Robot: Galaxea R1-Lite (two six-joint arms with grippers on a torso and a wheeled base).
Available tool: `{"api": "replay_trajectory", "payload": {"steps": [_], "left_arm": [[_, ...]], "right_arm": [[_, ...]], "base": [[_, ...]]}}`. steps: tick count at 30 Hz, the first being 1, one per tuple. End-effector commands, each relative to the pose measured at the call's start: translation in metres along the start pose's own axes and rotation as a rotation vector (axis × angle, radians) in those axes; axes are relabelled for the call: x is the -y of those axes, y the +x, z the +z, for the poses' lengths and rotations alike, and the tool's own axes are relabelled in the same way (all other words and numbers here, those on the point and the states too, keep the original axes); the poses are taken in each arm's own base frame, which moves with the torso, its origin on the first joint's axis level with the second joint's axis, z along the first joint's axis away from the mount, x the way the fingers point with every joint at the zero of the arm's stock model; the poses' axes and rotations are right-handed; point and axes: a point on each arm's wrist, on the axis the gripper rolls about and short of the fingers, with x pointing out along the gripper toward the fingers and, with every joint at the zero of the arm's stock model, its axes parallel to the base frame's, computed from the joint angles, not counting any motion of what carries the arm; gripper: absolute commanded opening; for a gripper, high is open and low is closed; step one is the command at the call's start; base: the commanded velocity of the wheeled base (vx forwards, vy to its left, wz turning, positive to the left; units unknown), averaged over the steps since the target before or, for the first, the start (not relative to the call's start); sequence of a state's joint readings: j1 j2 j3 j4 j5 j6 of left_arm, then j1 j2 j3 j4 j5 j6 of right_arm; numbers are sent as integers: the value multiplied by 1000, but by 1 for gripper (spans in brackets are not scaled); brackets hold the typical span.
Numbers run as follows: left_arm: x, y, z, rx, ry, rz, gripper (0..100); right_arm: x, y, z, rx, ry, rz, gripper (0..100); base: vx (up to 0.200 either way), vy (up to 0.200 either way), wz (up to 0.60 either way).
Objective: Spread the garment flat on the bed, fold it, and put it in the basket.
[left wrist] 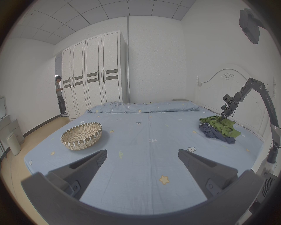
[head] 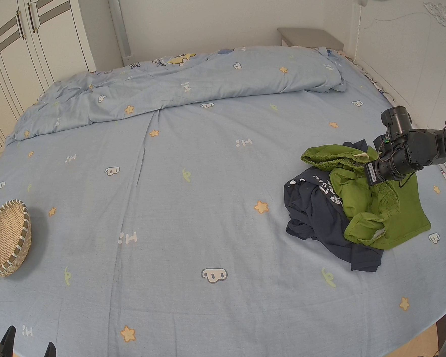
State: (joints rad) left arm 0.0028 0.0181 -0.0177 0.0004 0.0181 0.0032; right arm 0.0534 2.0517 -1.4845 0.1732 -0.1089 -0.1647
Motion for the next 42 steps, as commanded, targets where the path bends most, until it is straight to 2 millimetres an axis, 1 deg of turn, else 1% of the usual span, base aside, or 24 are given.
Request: {"api": "replay_trajectory", "payload": {"steps": [1,3,4,5,6,7,11,12,13,15,16,17,18,19,21,22,23,24,27,30,34,42], "left_arm": [[0,0,-5,1,0,1,100],[0,0,-5,1,0,1,100],[0,0,-5,-1,0,1,100],[0,0,-5,-1,0,1,100],[0,0,-5,-1,0,1,100],[0,0,-5,-1,0,1,100],[0,0,-5,1,0,1,100],[0,0,-5,-1,0,1,100],[0,0,-5,-1,0,1,100],[0,0,-5,-1,0,1,100],[0,0,-5,1,0,-1,100],[0,0,-5,1,0,-1,100],[0,0,-5,-1,0,-1,100],[0,0,-5,-1,0,-1,100],[0,0,-5,-1,0,-1,100],[0,0,-5,-1,0,-1,100],[0,0,-5,1,0,-1,100],[0,0,-5,-1,0,-1,100],[0,0,-5,-1,0,-1,100],[0,0,-5,1,0,-1,100],[0,0,-5,-1,0,-1,100],[0,0,-5,-1,0,-1,100]], "right_arm": [[0,-4,1,9,3,1,0],[-1,-8,3,16,6,4,0],[-2,-15,5,32,12,8,0],[-2,-16,6,36,13,10,0],[-2,-28,9,62,21,18,0],[-5,-36,11,76,21,26,0],[-25,-70,14,133,7,94,0],[-27,-73,13,137,6,100,0],[-37,-89,14,163,4,128,0],[-54,-110,14,197,-2,176,0],[-63,-119,14,212,-2,199,0],[-63,-119,14,212,-2,199,0],[-81,-137,14,238,5,250,0],[-90,-144,14,247,10,274,0],[-92,-146,14,250,11,279,0],[-110,-158,12,259,5,312,0],[-111,-159,12,261,3,314,0],[-118,-161,9,256,-11,313,0],[-125,-161,4,244,-28,318,0],[-127,-160,-4,225,-39,321,0],[-127,-161,-9,214,-47,325,0],[-126,-164,-9,220,-46,327,0]], "base": [[0,0,0],[0,0,0],[0,0,0],[0,0,0],[0,0,0],[0,0,0],[0,0,0],[0,0,0],[0,0,0],[0,0,0],[0,0,0],[0,0,0],[0,0,0],[0,0,0],[0,0,0],[0,0,0],[0,0,0],[0,0,0],[0,0,0],[0,0,0],[0,200,0],[0,200,0]]}}
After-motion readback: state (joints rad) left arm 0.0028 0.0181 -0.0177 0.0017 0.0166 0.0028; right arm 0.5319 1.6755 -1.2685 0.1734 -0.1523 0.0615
